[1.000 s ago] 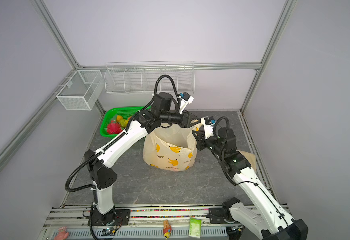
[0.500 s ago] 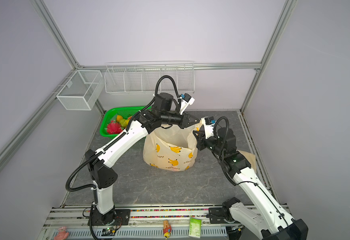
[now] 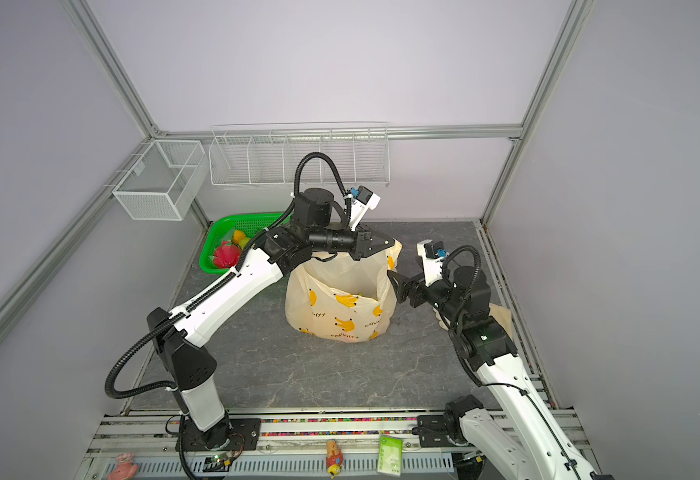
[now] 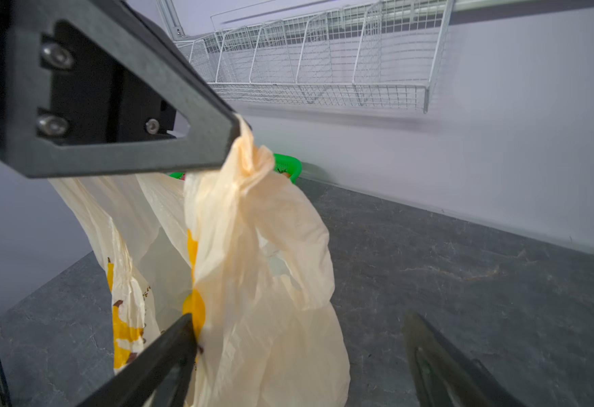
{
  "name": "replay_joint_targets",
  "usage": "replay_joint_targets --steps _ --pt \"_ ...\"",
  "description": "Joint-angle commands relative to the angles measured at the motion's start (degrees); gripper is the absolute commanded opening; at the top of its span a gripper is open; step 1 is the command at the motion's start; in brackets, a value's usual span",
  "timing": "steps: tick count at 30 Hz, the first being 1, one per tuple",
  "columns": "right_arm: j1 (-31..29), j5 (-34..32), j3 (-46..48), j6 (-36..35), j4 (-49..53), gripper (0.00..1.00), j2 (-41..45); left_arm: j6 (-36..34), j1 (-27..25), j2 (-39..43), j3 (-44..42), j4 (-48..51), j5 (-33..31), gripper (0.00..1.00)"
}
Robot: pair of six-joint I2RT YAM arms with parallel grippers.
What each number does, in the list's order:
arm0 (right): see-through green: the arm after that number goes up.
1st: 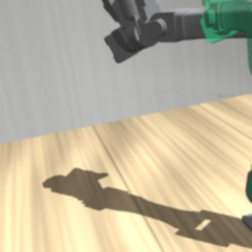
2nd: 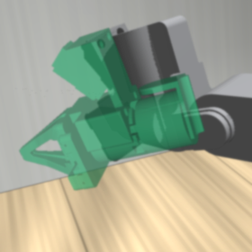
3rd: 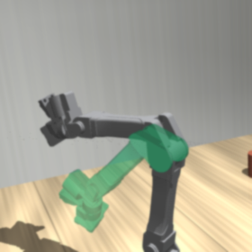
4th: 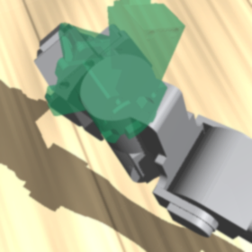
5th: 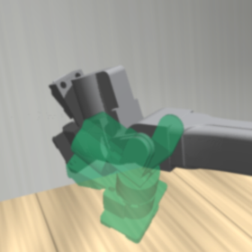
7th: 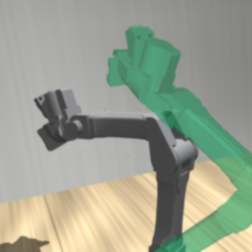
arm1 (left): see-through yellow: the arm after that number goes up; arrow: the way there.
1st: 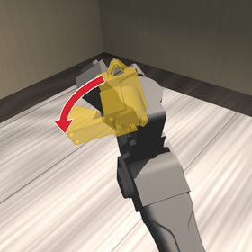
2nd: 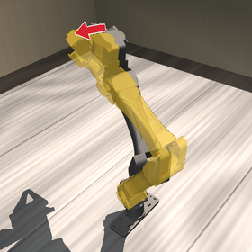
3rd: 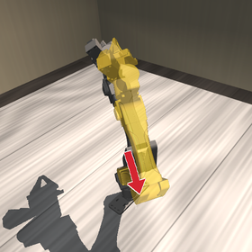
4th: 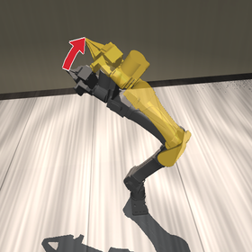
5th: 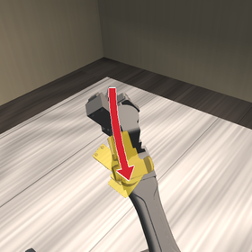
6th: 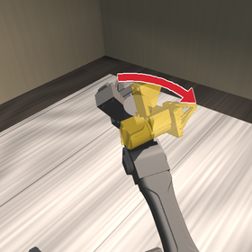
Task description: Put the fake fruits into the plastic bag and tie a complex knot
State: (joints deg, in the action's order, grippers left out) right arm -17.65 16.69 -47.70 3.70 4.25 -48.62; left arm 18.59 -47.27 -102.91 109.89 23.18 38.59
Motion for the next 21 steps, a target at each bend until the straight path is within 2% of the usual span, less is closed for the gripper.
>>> replay_joint_targets --steps 1,6,9,10,11,14,17,19,21 --pt "0.84 11.66 1.22 -5.20 -9.73 0.91 -3.16 2.38 0.06 2.60 -0.82 -1.70 2.01 0.00" --pt "0.95 21.43 -1.59 -4.29 -16.78 0.92 -8.97 4.26 0.24 4.37 -2.07 -2.61 3.15 0.00" --pt "1.05 21.78 -0.45 -3.96 -20.94 0.99 -11.83 5.32 0.42 5.05 -2.66 -3.60 3.59 0.00" --pt "1.11 21.59 -0.09 -4.06 -21.57 0.97 -12.63 5.98 0.58 5.18 -2.70 -3.92 3.76 0.00" --pt "1.10 21.46 0.71 -3.75 -22.77 0.90 -13.29 6.87 0.68 5.27 -2.88 -4.73 4.31 0.00" --pt "1.21 19.56 4.66 -1.90 -27.79 0.59 -14.64 9.66 1.28 5.86 -3.84 -7.70 4.92 0.00" --pt "1.16 17.09 9.14 -0.27 -31.37 0.37 -14.55 10.66 1.91 6.20 -4.25 -8.50 4.34 0.00" --pt "1.15 15.93 11.28 0.57 -32.53 0.29 -14.44 10.67 2.17 6.53 -4.79 -8.75 3.72 0.00" --pt "1.19 14.74 12.62 1.19 -32.44 0.25 -14.05 10.78 2.44 6.70 -5.53 -9.39 3.27 0.00"
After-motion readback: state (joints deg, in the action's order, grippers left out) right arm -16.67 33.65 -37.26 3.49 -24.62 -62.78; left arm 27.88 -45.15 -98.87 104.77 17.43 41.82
